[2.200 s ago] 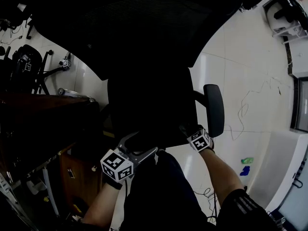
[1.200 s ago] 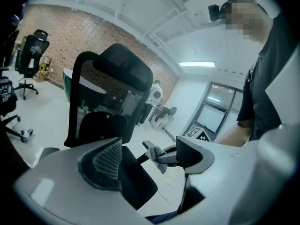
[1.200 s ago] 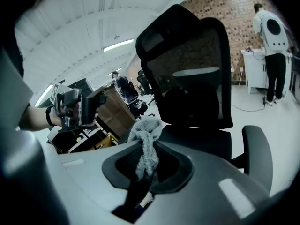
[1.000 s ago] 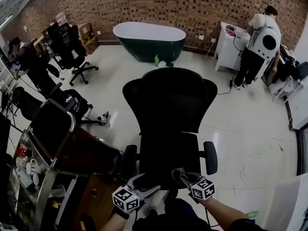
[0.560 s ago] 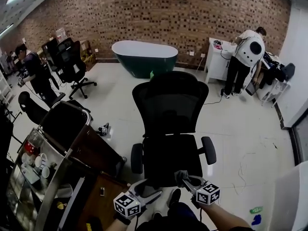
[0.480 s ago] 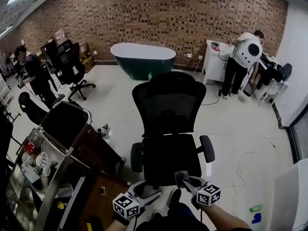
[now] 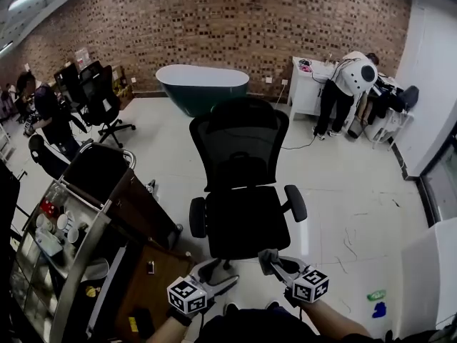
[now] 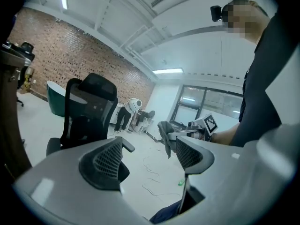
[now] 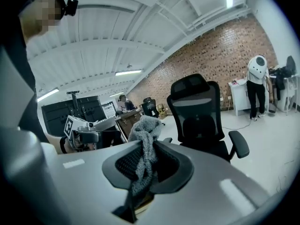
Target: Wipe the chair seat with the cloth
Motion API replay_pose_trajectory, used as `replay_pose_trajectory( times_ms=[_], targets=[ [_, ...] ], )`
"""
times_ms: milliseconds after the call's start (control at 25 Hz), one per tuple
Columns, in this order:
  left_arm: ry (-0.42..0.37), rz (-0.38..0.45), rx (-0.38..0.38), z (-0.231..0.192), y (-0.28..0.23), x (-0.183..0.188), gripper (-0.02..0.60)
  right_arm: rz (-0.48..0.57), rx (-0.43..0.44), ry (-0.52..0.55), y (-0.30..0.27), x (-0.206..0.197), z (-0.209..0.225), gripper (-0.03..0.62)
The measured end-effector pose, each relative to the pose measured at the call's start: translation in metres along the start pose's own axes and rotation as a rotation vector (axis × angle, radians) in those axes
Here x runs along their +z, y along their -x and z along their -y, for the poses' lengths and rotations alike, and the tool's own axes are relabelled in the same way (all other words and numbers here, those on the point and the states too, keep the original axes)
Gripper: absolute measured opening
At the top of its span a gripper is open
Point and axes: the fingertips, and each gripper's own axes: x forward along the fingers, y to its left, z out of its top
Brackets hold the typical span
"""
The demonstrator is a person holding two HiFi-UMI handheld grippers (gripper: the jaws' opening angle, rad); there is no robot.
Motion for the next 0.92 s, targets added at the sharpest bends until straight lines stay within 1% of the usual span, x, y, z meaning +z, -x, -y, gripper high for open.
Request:
replay_pose_trajectory(
  times_ms=[200, 360, 560, 720, 920],
  targets=[
    [-0.012, 0.010, -0.008, 0.031, -0.016, -0.002, 0.387, 0.028, 0.017, 0.016, 0.033, 0.002, 0.000, 0.048],
    [-0.016, 0.031, -0.009, 0.053, -0.039, 0.005, 0.387, 0.041, 0.030, 0.031, 0.060, 0.008, 0.012, 0.048],
    [-0.017, 0.039, 0.004, 0.080, -0.060, 0.000, 0.387, 0.043, 0.038, 0.024, 0.090, 0.003, 0.031, 0.048],
    [-0.022, 0.047, 0.025, 0.091, -0.070, -0.001, 0.387, 0.059, 0.059, 0.041, 0.101, 0.012, 0.039, 0.048],
    [-0.021, 0.054, 0.056, 0.089, -0.072, -0.001, 0.387, 0.088, 0.071, 0.038, 0.102, 0.026, 0.045, 0.048]
  ],
)
